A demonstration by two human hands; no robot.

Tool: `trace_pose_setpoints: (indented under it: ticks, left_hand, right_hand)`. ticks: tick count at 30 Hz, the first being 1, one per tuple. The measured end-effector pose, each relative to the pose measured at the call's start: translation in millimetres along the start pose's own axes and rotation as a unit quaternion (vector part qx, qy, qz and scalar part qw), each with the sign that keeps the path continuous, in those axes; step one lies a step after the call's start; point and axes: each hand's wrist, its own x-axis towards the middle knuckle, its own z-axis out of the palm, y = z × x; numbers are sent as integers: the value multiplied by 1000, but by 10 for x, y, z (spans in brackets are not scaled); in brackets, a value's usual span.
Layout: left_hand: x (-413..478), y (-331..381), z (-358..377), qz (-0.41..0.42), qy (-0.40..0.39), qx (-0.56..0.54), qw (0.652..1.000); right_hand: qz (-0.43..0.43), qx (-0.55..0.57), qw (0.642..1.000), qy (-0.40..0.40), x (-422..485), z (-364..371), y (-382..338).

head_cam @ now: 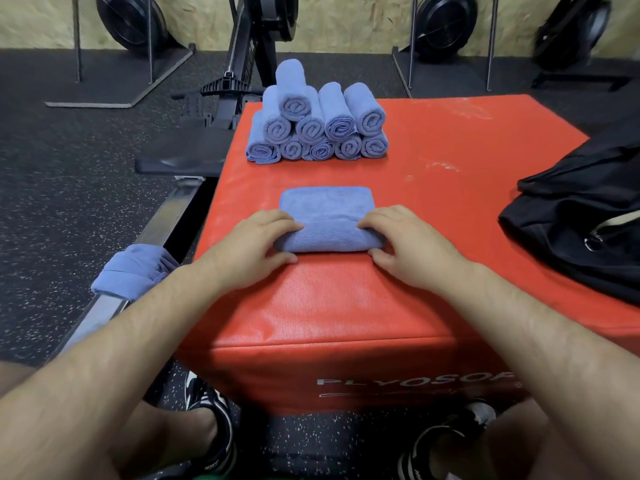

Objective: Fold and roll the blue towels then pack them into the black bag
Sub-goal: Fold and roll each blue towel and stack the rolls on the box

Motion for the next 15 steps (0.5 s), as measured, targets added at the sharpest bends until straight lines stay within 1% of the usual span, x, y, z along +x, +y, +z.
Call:
trace_pose_setpoints:
  ticks: [3, 7, 9, 10, 12, 15]
  left_hand:
    - [21, 1, -28, -20, 8, -73, 997]
    - [-25, 42, -138, -92, -16, -148, 985]
    - [-43, 59, -153, -113, -16, -185, 976]
    - [-43, 58, -135, -112, -10, -182, 977]
    - [-26, 36, -79, -100, 15, -143, 985]
    - [45, 0, -25, -60, 60, -92, 992]
  right_hand:
    - [22, 33, 999, -15, 45, -56, -19]
    - [97, 146, 983, -56, 28, -242, -66]
    - [101, 140, 984, -49, 34, -231, -89]
    - [102, 132, 985, -40, 42, -203, -91]
    - [111, 127, 985, -20, 66, -144, -85]
    - [113, 101, 988, 2, 93, -96, -67]
